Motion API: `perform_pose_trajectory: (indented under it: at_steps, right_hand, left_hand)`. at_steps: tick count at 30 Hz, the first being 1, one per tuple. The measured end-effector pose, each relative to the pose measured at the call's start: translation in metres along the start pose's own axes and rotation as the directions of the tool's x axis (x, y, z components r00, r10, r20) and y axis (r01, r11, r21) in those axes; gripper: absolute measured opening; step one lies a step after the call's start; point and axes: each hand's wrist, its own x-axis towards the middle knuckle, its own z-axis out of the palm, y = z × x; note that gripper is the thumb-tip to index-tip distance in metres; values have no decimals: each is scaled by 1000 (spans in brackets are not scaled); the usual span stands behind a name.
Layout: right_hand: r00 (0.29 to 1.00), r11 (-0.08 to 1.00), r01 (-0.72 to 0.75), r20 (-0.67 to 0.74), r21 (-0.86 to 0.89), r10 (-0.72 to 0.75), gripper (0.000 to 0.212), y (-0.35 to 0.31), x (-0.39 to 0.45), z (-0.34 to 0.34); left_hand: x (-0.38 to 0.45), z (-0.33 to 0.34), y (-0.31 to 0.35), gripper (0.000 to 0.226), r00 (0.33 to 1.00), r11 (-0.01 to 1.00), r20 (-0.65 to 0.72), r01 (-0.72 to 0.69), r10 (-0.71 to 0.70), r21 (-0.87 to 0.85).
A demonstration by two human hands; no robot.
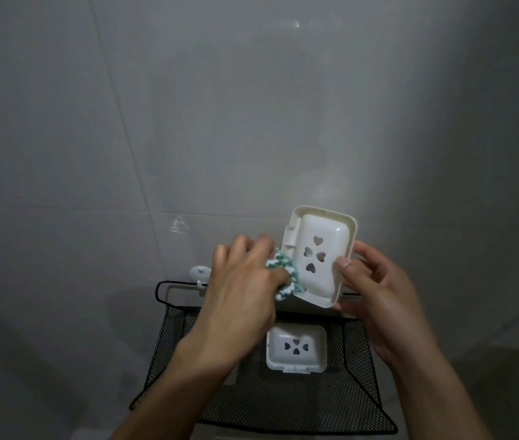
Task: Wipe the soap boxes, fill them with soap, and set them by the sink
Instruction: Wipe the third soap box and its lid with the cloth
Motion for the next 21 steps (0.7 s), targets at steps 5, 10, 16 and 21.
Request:
perform_pose_trajectory:
  at_steps: [5, 10, 16, 21]
  right_hand:
    - [1000, 999, -17, 16, 38, 16, 29, 6, -1, 2]
    - [1000, 997, -8, 9, 81, 7, 27, 11, 2, 0]
    - [1000, 1000, 9, 27, 30, -10, 30, 14, 7, -1]
    - [999, 996, 38, 27, -79, -36, 39, 16, 8, -3]
  left_hand:
    - [-4, 6, 18, 10, 997, 997, 37, -71, 72, -16]
    - [-3, 5, 24, 17, 995, 990, 47, -83, 89, -114]
    - [-2, 3, 34, 43, 982, 967, 124, -109, 140, -230]
    - [-4, 8, 30, 38, 972, 963, 146, -147, 183, -227]
